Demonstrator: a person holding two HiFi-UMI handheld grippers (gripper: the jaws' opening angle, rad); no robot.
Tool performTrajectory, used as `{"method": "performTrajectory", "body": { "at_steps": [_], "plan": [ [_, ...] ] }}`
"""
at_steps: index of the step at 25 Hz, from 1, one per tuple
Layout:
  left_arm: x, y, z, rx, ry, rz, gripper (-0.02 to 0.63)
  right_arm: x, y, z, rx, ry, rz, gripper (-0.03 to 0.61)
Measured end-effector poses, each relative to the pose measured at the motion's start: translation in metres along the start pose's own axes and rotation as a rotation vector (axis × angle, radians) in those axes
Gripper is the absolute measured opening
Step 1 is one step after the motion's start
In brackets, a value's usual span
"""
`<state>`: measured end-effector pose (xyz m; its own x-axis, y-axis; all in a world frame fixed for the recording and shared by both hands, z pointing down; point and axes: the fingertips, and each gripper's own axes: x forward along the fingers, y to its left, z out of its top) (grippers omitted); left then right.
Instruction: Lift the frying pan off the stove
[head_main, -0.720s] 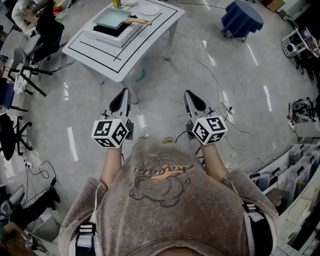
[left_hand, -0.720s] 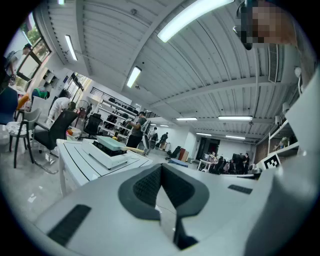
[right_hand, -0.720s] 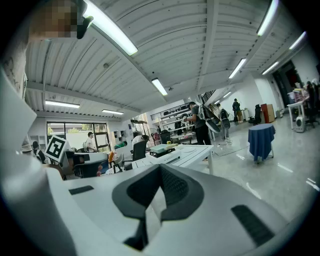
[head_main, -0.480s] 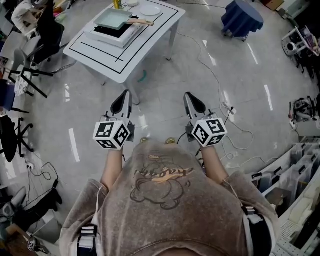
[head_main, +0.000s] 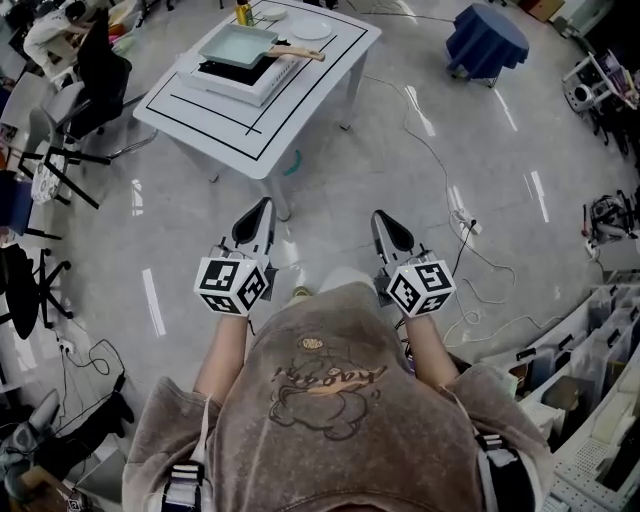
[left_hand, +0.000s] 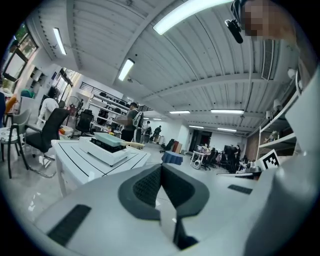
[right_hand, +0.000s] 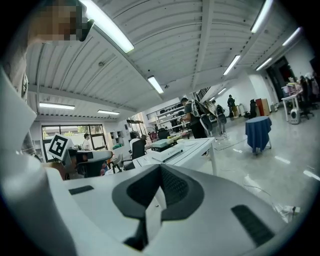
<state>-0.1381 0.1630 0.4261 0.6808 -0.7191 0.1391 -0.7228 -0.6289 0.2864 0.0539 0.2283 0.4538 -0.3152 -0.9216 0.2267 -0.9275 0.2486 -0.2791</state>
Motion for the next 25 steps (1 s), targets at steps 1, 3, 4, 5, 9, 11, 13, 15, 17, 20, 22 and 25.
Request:
{"method": "performTrajectory", "body": {
  "at_steps": [1, 3, 4, 5, 9, 11, 13, 15, 17, 20, 22, 25],
  "plan": [
    [0.001, 0.002, -0.001, -0.001, 0.002, -0.005, 0.006, 0.001, 0.001, -0.003, 0.004, 0.001, -0.006, -0.002],
    [0.003, 0.005, -0.003, -0.006, 0.006, -0.013, 0.006, 0.002, 0.002, -0.006, 0.013, -0.001, -0.018, -0.002],
    [0.004, 0.007, -0.004, -0.008, 0.009, -0.017, 0.006, 0.003, 0.003, -0.006, 0.015, -0.003, -0.022, -0.002],
    [0.005, 0.008, -0.004, -0.009, 0.011, -0.019, 0.006, 0.004, 0.003, -0.006, 0.016, -0.006, -0.025, -0.002],
    [0.016, 0.011, -0.001, -0.011, 0.009, -0.034, 0.006, 0.012, -0.002, 0.001, 0.015, -0.017, -0.041, -0.002],
    [0.023, 0.014, 0.000, -0.015, 0.008, -0.037, 0.006, 0.018, -0.004, 0.003, 0.015, -0.017, -0.046, -0.002],
    [0.031, 0.018, 0.002, -0.018, 0.007, -0.035, 0.006, 0.024, -0.008, 0.006, 0.015, -0.018, -0.045, -0.002],
    [0.040, 0.020, 0.003, -0.020, 0.005, -0.035, 0.006, 0.032, -0.013, 0.009, 0.011, -0.018, -0.041, -0.002],
    [0.052, 0.024, 0.005, -0.018, 0.001, -0.036, 0.006, 0.041, -0.020, 0.012, 0.004, -0.019, -0.037, -0.002],
    [0.071, 0.033, 0.008, -0.019, -0.003, -0.028, 0.006, 0.060, -0.031, 0.017, 0.002, -0.017, -0.031, -0.002],
    [0.083, 0.039, 0.011, -0.022, -0.002, -0.024, 0.006, 0.071, -0.037, 0.022, 0.002, -0.015, -0.028, -0.002],
    [0.105, 0.046, 0.019, -0.019, -0.005, -0.023, 0.006, 0.091, -0.049, 0.035, -0.001, -0.018, -0.020, -0.002]
  ]
}}
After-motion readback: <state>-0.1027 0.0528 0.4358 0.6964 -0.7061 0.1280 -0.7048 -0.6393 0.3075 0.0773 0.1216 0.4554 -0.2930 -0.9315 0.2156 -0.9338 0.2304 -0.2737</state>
